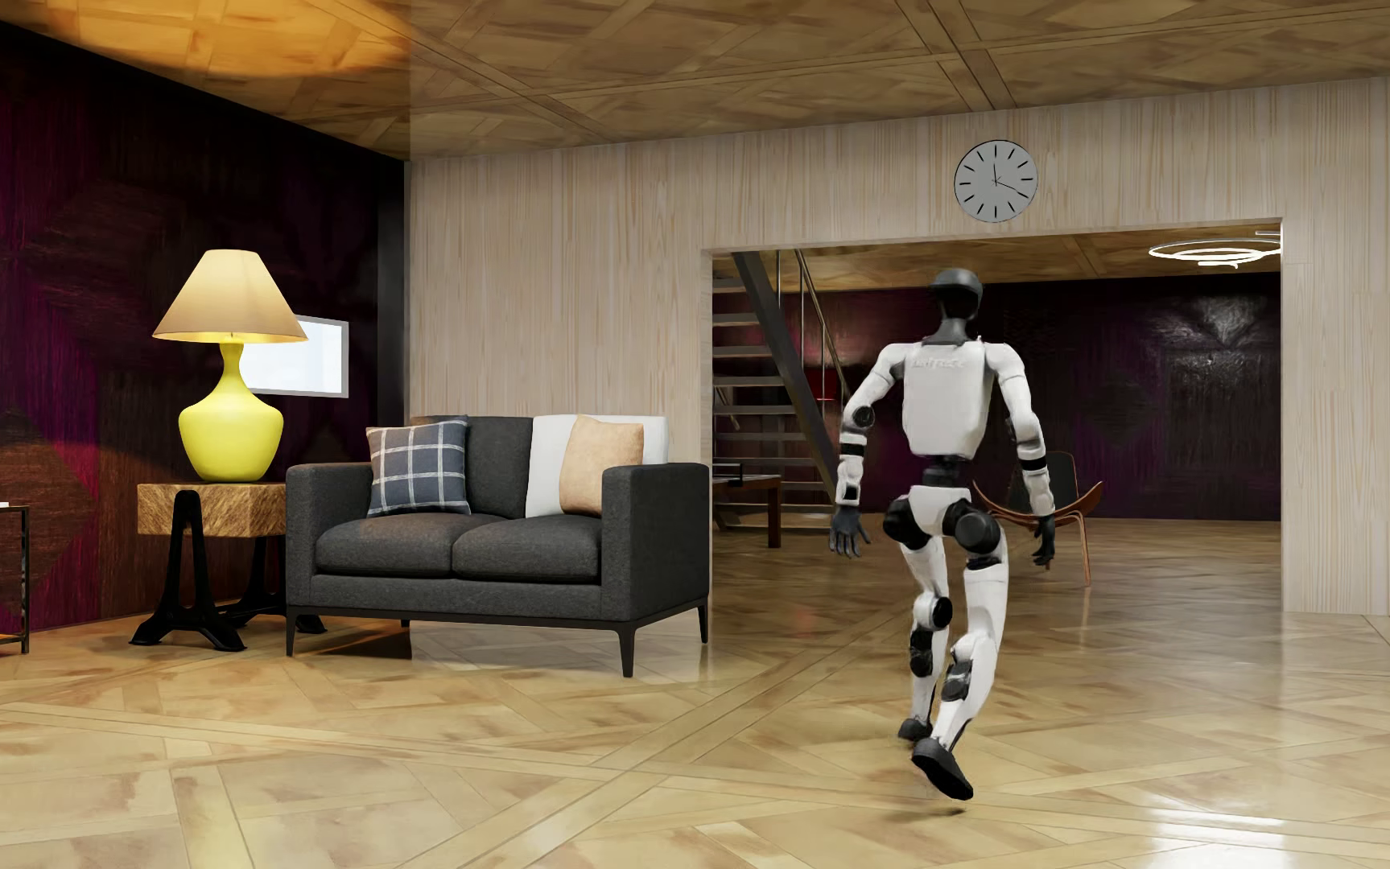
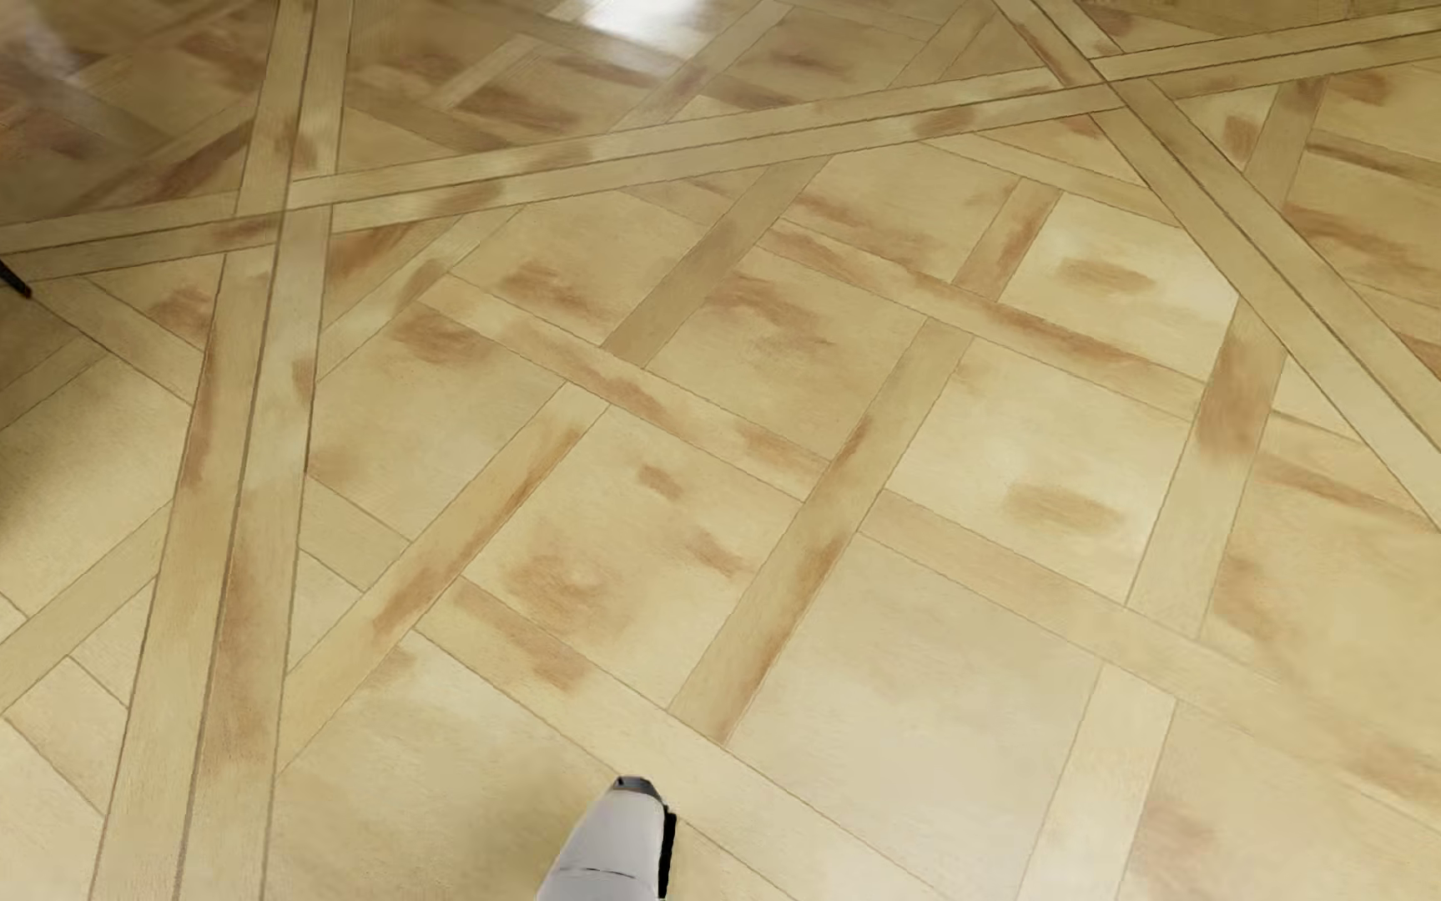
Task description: Walk to the black chair
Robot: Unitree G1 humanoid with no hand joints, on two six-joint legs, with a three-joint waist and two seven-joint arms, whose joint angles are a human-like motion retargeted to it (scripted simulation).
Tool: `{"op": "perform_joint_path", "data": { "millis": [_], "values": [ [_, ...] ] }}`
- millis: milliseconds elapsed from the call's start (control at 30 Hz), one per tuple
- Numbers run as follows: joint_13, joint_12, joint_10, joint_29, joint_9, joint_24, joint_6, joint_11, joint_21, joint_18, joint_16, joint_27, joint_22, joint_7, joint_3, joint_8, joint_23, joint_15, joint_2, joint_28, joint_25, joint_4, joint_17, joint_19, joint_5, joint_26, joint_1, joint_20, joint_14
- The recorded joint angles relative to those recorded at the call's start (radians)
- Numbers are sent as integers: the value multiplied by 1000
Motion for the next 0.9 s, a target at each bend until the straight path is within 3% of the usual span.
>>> {"op": "perform_joint_path", "data": {
  "millis": [33,100,133,200,267,333,433,500,533,567,600,633,667,700,767,800,833,900],
  "values": [
    [4,-9,62,0,5,0,-22,14,-24,0,-3,0,41,0,17,0,1,74,25,0,0,-26,1,0,-14,0,-19,-29,33],
    [38,3,95,0,-26,0,-42,178,-24,0,-7,0,54,0,17,0,44,278,-75,0,0,-83,6,0,-30,0,45,-43,-84],
    [44,15,95,0,-33,0,-47,318,-15,0,-8,0,24,0,-39,0,70,288,-163,0,0,-115,11,0,-7,0,92,-13,-150],
    [78,-37,12,0,8,0,-62,611,11,0,-4,0,-28,0,-164,0,86,187,-321,0,0,-210,19,0,28,0,288,-39,-230],
    [131,-117,-115,0,24,0,-56,702,59,0,2,0,-118,0,-261,0,109,54,-531,0,0,-260,23,0,91,0,511,23,-341],
    [185,-186,-200,0,24,0,-45,539,106,0,13,0,-230,0,-371,0,140,34,-706,0,0,-242,22,0,138,0,702,146,-454],
    [258,-309,-279,0,-12,0,-48,48,136,0,34,0,-387,0,-483,0,176,128,-831,0,0,-203,29,0,133,0,922,316,-603],
    [295,-366,-284,0,-47,0,-58,-115,142,0,56,0,-469,0,-528,0,181,101,-876,0,0,-176,26,0,116,0,1019,377,-630],
    [308,-375,-263,0,-46,0,-48,-64,140,0,56,0,-487,0,-575,0,188,110,-893,0,0,-120,26,0,113,0,1057,404,-596],
    [304,-368,-203,0,-48,0,-25,74,155,0,47,0,-489,0,-594,0,213,186,-938,0,0,-66,27,0,126,0,1069,422,-518],
    [283,-344,-85,0,-35,0,15,206,177,0,18,0,-454,0,-587,0,267,199,-951,0,0,-7,30,0,171,0,1059,424,-377],
    [248,-315,104,0,-25,0,20,271,179,0,8,0,-417,0,-558,0,298,150,-899,0,0,13,39,0,198,0,999,417,-217],
    [239,-303,371,0,-32,0,8,290,154,0,13,0,-377,0,-520,0,272,89,-848,0,0,-16,56,0,214,0,870,362,-102],
    [224,-298,584,0,-19,0,17,252,138,0,7,0,-322,0,-443,0,227,72,-753,0,0,-13,66,0,255,0,761,299,-113],
    [166,-225,727,0,-11,0,-31,144,85,0,-2,0,-248,0,-283,0,109,81,-575,0,0,-75,85,0,274,0,552,236,-133],
    [140,-157,659,0,-6,0,-59,77,77,0,0,0,-237,0,-220,0,37,80,-467,0,0,-101,92,0,273,0,467,251,-106],
    [111,-158,496,0,-1,0,-59,21,36,0,-36,0,-69,0,-177,0,-30,76,-371,0,0,-119,88,0,269,0,398,157,-32],
    [54,-62,68,0,-8,0,-74,-69,-7,0,-14,0,-48,0,-95,0,-174,47,-202,0,0,-131,86,0,247,0,296,55,102]
  ]
}}
